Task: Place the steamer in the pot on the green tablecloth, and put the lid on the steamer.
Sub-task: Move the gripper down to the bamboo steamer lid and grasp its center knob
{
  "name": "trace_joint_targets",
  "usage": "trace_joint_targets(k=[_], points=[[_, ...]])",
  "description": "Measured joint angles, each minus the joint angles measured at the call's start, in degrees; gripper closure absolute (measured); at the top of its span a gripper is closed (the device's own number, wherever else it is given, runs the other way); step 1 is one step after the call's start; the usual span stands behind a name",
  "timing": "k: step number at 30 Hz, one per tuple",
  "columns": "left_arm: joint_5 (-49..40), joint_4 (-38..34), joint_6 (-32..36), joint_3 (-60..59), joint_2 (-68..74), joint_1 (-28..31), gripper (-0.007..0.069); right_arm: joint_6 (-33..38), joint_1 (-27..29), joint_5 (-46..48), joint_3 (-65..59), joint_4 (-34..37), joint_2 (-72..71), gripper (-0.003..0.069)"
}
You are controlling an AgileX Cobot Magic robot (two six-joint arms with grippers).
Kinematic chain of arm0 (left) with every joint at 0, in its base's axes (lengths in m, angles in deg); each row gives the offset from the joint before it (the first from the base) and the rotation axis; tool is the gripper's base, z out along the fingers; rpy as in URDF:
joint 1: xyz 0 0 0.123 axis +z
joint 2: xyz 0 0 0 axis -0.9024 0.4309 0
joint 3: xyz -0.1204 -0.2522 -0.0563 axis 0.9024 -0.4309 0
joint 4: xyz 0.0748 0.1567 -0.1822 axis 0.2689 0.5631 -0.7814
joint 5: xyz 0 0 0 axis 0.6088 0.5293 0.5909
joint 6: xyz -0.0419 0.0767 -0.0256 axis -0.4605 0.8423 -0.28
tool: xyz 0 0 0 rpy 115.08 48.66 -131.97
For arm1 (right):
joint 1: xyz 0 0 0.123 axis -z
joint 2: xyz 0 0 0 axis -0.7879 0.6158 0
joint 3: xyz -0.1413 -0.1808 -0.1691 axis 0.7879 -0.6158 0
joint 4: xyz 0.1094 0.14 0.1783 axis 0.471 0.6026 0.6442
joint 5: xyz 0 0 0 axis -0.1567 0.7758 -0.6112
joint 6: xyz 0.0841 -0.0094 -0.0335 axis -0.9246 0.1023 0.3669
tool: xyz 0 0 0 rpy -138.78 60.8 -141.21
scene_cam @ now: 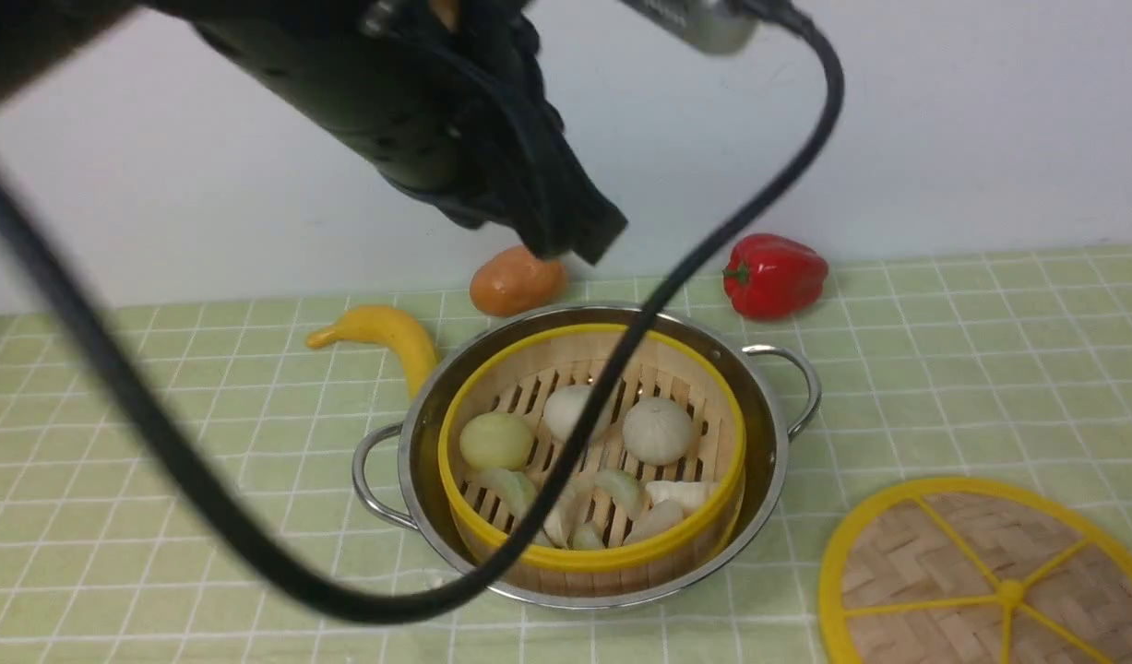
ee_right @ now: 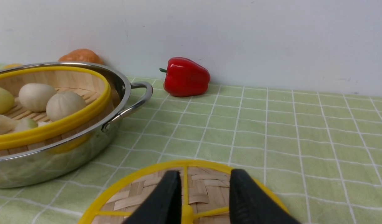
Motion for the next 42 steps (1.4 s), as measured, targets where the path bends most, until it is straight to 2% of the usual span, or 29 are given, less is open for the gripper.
trace_joint_targets(k=[10, 15, 16, 18, 19, 21, 22, 23, 24, 27, 29, 34, 40, 42], points=[[3.0, 1.4, -1.0, -0.1, -6.6, 0.0, 0.0643, 0.0, 0.0, 0.0, 0.0, 0.0, 0.0, 0.0416], [9.2, 1.7, 1.3, -6.1, -8.0, 5.2, 0.0633, 0.0, 0.0, 0.0, 0.0, 0.0, 0.0, 0.0416], [11.8, 1.2, 1.6, -8.6, -8.8, 7.3, 0.0633, 0.0, 0.0, 0.0, 0.0, 0.0, 0.0, 0.0416], [19.9, -4.3, 2.0, -20.1, -12.8, 17.3, 0.0633, 0.0, 0.0, 0.0, 0.0, 0.0, 0.0, 0.0416], [21.2, -4.9, 2.1, -21.0, -13.7, 18.1, 0.0633, 0.0, 0.0, 0.0, 0.0, 0.0, 0.0, 0.0416], [29.2, -13.3, 2.9, -33.5, -19.4, 28.1, 0.0632, 0.0, 0.0, 0.0, 0.0, 0.0, 0.0, 0.0416], [29.8, -13.9, 3.1, -35.7, -19.9, 29.8, 0.0630, 0.0, 0.0, 0.0, 0.0, 0.0, 0.0, 0.0416], [34.0, -17.6, 4.2, -43.4, -24.5, 35.5, 0.0624, 0.0, 0.0, 0.0, 0.0, 0.0, 0.0, 0.0416], [36.7, -19.7, 5.0, -47.8, -27.0, 38.6, 0.0623, 0.0, 0.0, 0.0, 0.0, 0.0, 0.0, 0.0416], [44.4, -23.7, 8.2, -66.7, -40.0, 48.9, 0.0615, 0.0, 0.0, 0.0, 0.0, 0.0, 0.0, 0.0416], [46.9, -24.0, 9.4, -76.9, -49.0, 52.5, 0.0612, 0.0, 0.0, 0.0, 0.0, 0.0, 0.0, 0.0416], [49.9, -24.0, 10.0, -90.9, -67.8, 54.2, 0.0602, 0.0, 0.0, 0.0, 0.0, 0.0, 0.0, 0.0416], [49.4, -23.5, 10.2, -98.5, -83.9, 54.3, 0.0602, 0.0, 0.0, 0.0, 0.0, 0.0, 0.0, 0.0416], [48.7, -23.2, 10.3, -99.4, -85.3, 54.3, 0.0594, 0.0, 0.0, -0.1, 0.0, 0.0, 0.0, 0.0416]])
